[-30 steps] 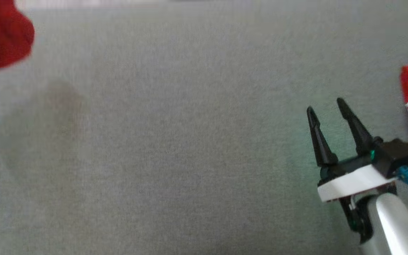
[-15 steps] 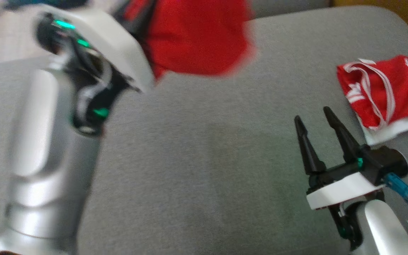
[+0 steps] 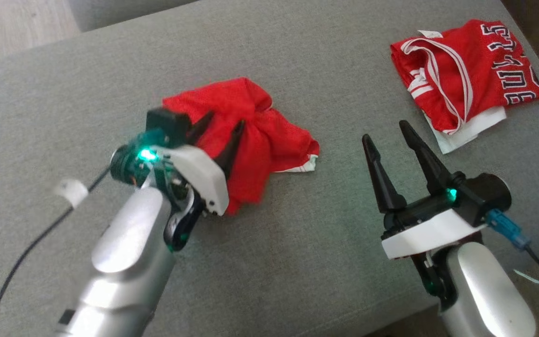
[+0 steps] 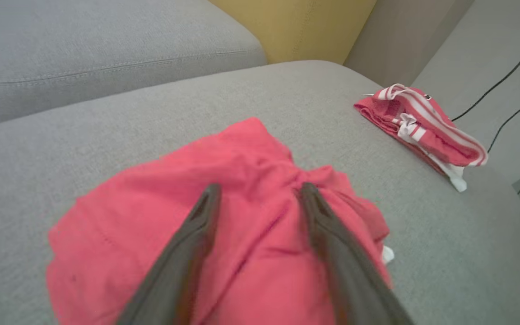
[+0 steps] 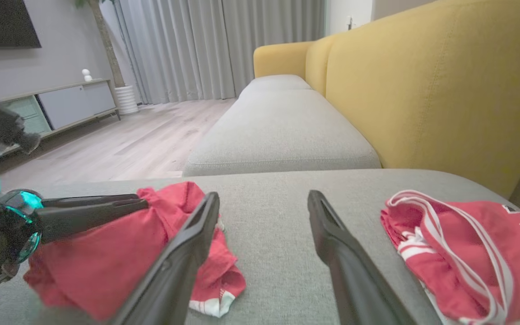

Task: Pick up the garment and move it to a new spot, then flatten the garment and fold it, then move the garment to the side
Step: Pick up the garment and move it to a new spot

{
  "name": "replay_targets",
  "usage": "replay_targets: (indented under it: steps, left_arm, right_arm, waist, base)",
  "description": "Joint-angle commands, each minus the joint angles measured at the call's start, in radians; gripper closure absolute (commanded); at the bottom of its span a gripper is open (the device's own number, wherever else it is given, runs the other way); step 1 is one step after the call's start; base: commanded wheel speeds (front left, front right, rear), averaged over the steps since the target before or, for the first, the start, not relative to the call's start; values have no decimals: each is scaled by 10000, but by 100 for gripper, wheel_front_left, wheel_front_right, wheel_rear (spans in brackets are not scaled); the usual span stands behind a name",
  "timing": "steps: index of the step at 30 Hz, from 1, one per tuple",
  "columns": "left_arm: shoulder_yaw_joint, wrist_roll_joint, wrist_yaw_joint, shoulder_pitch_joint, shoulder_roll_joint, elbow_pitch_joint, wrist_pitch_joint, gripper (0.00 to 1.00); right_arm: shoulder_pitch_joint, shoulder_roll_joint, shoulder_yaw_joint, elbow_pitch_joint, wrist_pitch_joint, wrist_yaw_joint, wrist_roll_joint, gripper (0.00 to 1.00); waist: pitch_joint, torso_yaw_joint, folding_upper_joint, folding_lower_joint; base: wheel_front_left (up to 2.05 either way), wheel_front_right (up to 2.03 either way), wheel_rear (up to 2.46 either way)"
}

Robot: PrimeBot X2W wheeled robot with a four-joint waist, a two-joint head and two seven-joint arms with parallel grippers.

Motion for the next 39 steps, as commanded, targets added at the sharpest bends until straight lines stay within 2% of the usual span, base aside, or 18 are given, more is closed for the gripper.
replay_targets:
  steps: [1,6,10,13,20,25,29,39]
  left_arm:
    - [233,155,45,-232,104,-96,-622,0]
    - [442,203,204,360,-53,210,-2810,0]
    - [902,85,421,1221,71,-67,-4446,0]
    - [1389,5,660,1950,307,-475,-5063,0]
    - [2865,163,1154,3901,1054,-1846,-5309,0]
    - [3912,210,1466,5298,1197,-2618,-5313,0]
    - [4140,215,1578,5945,1240,-2883,-5314,0]
    - [4024,196,1585,5971,1268,-2955,-5273,0]
  right_arm:
    - [-341,3,132,-222,-138,-7,73,0]
    - [-48,-160,-273,-74,-49,-7,-12,0]
    - [301,-267,-488,-98,128,-7,-61,0]
    - [613,-358,-662,-142,271,-7,-58,0]
    - [1303,-310,-930,-268,600,-7,-58,0]
    - [1662,-189,-1091,-215,757,-7,11,0]
    - [1800,-143,-1101,-204,856,-7,17,0]
    - [1742,-147,-1050,-248,922,-7,16,0]
  waist:
    - [-67,41,0,-2]
    - [-520,566,0,-2]
    - [-963,1037,0,-2]
    - [-1266,1400,0,-2]
    - [-1799,1811,0,-2]
    - [-1999,1901,0,-2]
    - [-2055,1962,0,-2]
    - [-1889,2057,0,-2]
  base:
    - [0,0,0]
    - [0,0,0]
    - [0,0,0]
    - [0,0,0]
    - [0,0,0]
    - [0,0,0]
    - [0,0,0]
    - [0,0,0]
